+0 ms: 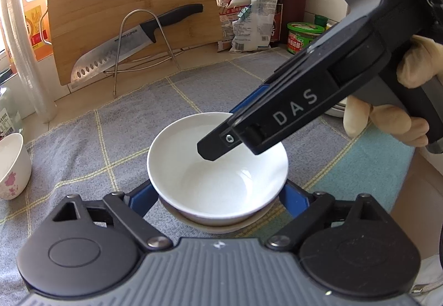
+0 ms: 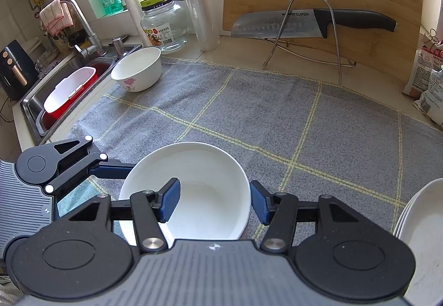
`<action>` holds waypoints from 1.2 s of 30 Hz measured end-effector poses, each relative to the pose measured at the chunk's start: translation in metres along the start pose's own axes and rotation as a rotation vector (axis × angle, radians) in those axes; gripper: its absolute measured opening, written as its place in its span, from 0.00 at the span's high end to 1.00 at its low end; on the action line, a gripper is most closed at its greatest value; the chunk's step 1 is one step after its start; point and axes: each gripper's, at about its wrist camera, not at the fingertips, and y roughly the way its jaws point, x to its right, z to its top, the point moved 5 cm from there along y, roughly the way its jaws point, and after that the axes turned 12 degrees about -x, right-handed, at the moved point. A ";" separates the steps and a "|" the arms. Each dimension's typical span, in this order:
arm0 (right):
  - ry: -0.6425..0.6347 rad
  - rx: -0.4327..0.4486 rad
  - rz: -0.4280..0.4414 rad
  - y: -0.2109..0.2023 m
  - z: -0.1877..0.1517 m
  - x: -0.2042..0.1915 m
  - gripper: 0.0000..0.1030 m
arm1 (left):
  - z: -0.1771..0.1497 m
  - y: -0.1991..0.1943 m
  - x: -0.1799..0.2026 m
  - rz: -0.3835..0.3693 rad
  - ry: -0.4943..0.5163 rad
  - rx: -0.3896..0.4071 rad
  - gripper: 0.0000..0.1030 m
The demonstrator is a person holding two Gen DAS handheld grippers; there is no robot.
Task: Organize plates and bowls
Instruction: 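Open the right tool and lift it off the bowl, then move the left tool to the pink-flowered bowl beside the glass jar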
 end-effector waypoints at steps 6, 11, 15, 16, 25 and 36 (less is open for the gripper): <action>-0.001 0.021 -0.001 -0.004 0.002 -0.001 0.26 | 0.000 -0.003 0.000 0.001 0.007 -0.003 0.09; -0.002 0.036 -0.020 -0.006 0.003 -0.001 0.12 | 0.000 -0.009 0.000 0.004 0.014 -0.002 0.09; 0.007 0.037 -0.026 -0.006 0.003 0.002 0.09 | 0.000 -0.021 -0.001 0.010 0.023 0.024 0.08; 0.010 0.038 -0.027 -0.006 0.003 0.002 0.09 | 0.001 -0.025 -0.002 0.012 0.019 0.035 0.05; 0.009 0.085 -0.050 -0.013 0.004 0.002 0.00 | 0.002 -0.035 -0.019 0.061 -0.079 0.067 0.04; -0.114 0.116 -0.073 -0.029 -0.003 0.005 0.00 | -0.011 -0.046 -0.024 0.208 -0.291 0.102 0.03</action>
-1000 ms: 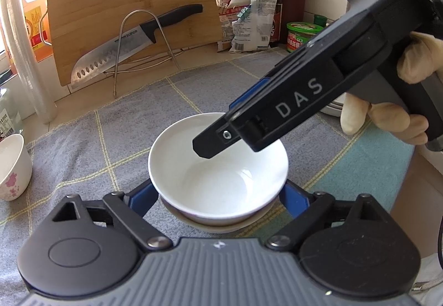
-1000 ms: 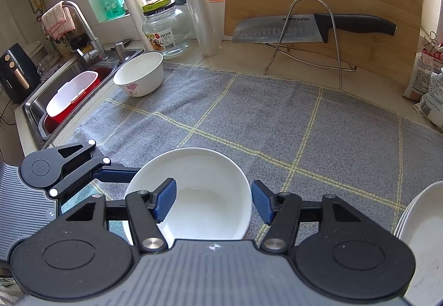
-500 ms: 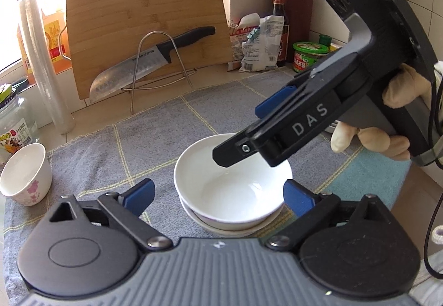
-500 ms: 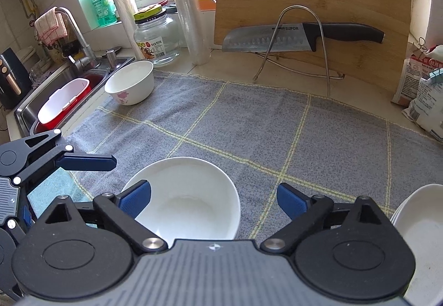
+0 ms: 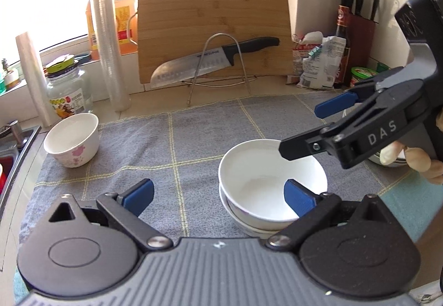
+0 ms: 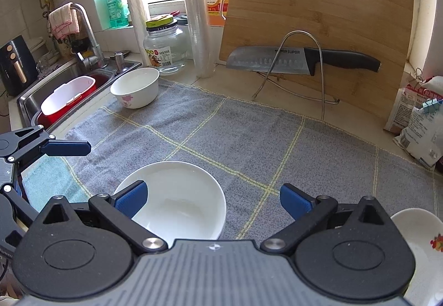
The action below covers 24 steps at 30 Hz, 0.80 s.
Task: Organize plates and bowls
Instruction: 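Move the left tool to the pink-flowered bowl beside the glass jar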
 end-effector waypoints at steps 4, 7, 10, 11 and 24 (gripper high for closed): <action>-0.061 0.017 0.022 -0.007 -0.001 0.000 0.00 | -0.002 -0.008 0.000 0.068 -0.073 0.017 0.03; -0.111 0.031 0.029 -0.011 -0.002 -0.004 0.00 | -0.003 -0.017 0.000 0.126 -0.116 0.029 0.03; -0.142 0.046 0.036 -0.014 -0.001 -0.011 0.00 | -0.005 -0.025 -0.005 0.162 -0.149 0.042 0.02; -0.148 0.049 0.037 -0.015 -0.001 -0.014 0.00 | -0.006 -0.027 -0.008 0.168 -0.157 0.044 0.02; -0.136 0.088 -0.035 -0.003 0.037 -0.076 0.00 | 0.009 -0.033 -0.106 0.140 -0.139 0.106 0.01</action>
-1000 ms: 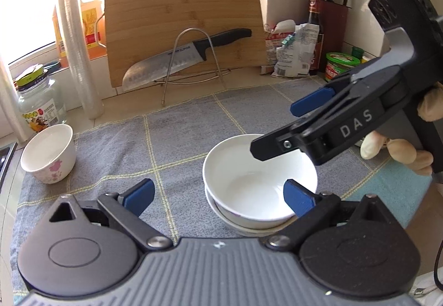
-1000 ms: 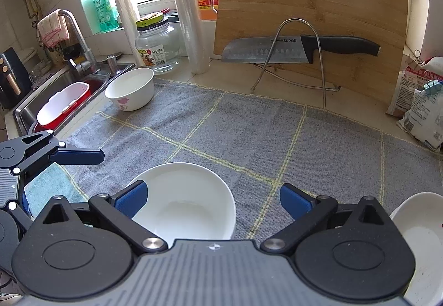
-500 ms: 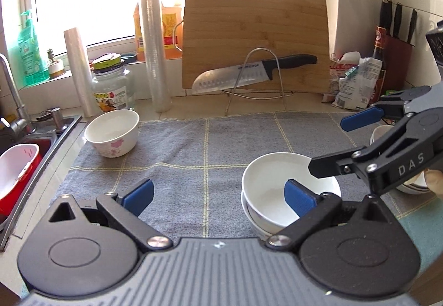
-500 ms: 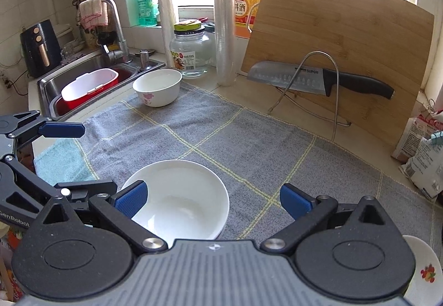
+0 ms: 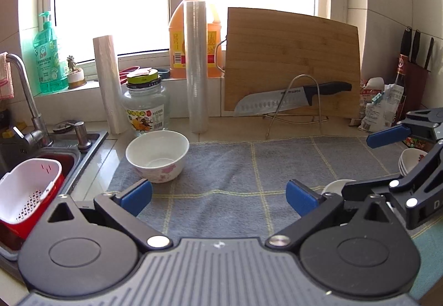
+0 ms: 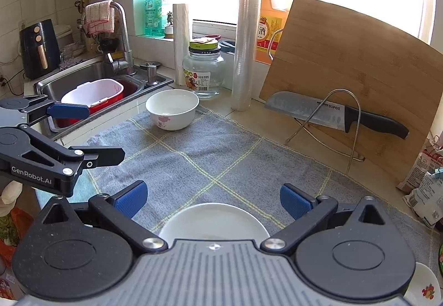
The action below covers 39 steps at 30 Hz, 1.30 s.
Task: Organize plates and bowls
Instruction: 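Move the left tool to the pink-flowered bowl beside the glass jar, then close the left tool on the rim of the pink-flowered bowl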
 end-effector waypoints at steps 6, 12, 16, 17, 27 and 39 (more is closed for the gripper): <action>0.032 0.002 -0.024 0.023 0.029 -0.034 0.00 | 0.012 0.025 -0.054 -0.040 0.035 -0.030 0.01; 0.049 -0.017 -0.051 0.057 0.050 -0.066 0.00 | 0.023 0.060 -0.094 -0.084 0.071 -0.089 0.01; 0.079 -0.033 -0.068 0.081 0.059 -0.080 0.00 | 0.036 0.080 -0.114 -0.086 0.108 -0.094 0.01; 0.089 -0.039 -0.074 0.087 0.061 -0.084 0.00 | 0.039 0.085 -0.118 -0.095 0.107 -0.096 0.01; 0.150 -0.083 -0.072 0.137 0.080 -0.098 0.00 | 0.064 0.142 -0.140 -0.141 0.107 -0.159 0.01; 0.217 -0.162 -0.081 0.197 0.083 -0.095 0.00 | 0.074 0.192 -0.141 -0.195 0.161 -0.214 0.01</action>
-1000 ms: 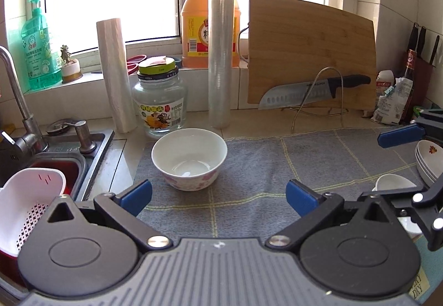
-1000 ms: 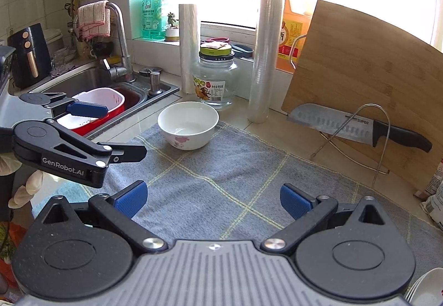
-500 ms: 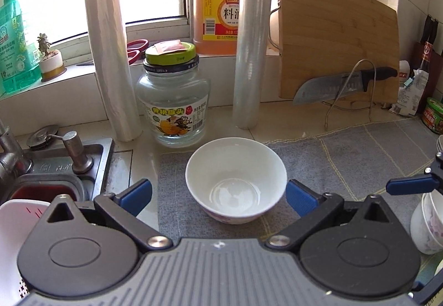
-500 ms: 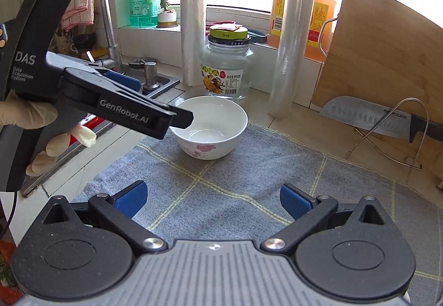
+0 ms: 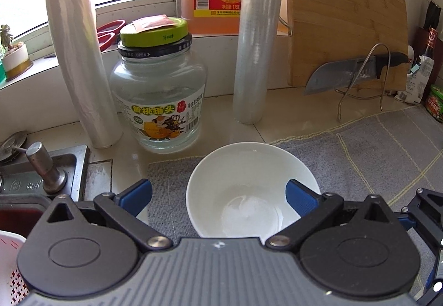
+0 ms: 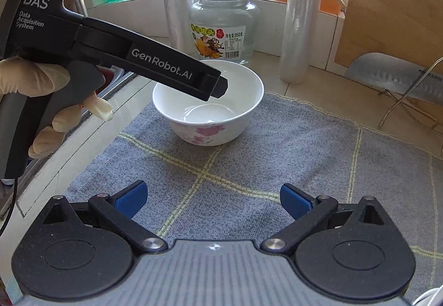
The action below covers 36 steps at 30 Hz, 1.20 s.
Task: Organize plates and bowls
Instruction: 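Close the left tool on the rim of the pink-flowered bowl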
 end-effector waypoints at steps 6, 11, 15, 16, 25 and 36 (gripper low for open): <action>-0.022 -0.004 -0.020 0.015 0.007 -0.004 0.00 | 0.001 0.009 -0.003 -0.026 0.024 -0.022 0.02; -0.029 0.007 -0.027 0.022 0.013 -0.006 0.00 | 0.001 0.016 -0.006 -0.054 0.033 -0.041 0.12; -0.045 0.035 -0.041 0.023 0.021 -0.008 0.00 | 0.003 0.021 -0.006 -0.069 0.046 -0.049 0.18; -0.052 0.046 -0.048 0.023 0.023 -0.009 0.00 | 0.004 0.021 -0.005 -0.071 0.051 -0.050 0.21; -0.069 0.088 -0.058 0.026 0.039 -0.007 0.08 | 0.014 0.029 0.001 -0.093 0.082 -0.064 0.32; -0.081 0.115 -0.045 0.023 0.042 -0.008 0.18 | 0.015 0.034 0.001 -0.114 0.098 -0.079 0.39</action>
